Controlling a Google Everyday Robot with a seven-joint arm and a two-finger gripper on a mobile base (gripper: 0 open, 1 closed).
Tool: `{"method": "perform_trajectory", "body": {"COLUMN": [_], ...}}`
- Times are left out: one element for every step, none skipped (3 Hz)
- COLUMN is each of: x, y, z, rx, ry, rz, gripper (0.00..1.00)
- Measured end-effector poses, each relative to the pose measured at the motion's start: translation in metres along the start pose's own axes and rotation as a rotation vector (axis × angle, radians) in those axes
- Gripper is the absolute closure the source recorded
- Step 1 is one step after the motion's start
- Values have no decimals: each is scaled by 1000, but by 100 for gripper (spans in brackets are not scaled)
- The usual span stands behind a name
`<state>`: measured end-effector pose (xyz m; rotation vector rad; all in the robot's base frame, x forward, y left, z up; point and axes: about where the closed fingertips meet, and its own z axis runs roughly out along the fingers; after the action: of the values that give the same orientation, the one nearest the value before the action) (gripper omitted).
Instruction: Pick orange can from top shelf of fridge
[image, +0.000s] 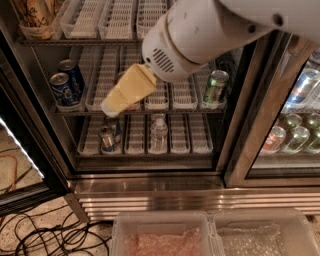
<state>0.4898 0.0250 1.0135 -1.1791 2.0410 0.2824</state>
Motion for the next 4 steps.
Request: {"method": "perform_trajectory", "body": {"x": [-48,-51,-55,-66], "y": [-5,-8,-6,-5], "z": [15,7,3,14], "rx": [85,118,121,129], "ry": [-73,-77,-84,-147], "rz": [25,79,73,96], "gripper": [0,0,0,0]}}
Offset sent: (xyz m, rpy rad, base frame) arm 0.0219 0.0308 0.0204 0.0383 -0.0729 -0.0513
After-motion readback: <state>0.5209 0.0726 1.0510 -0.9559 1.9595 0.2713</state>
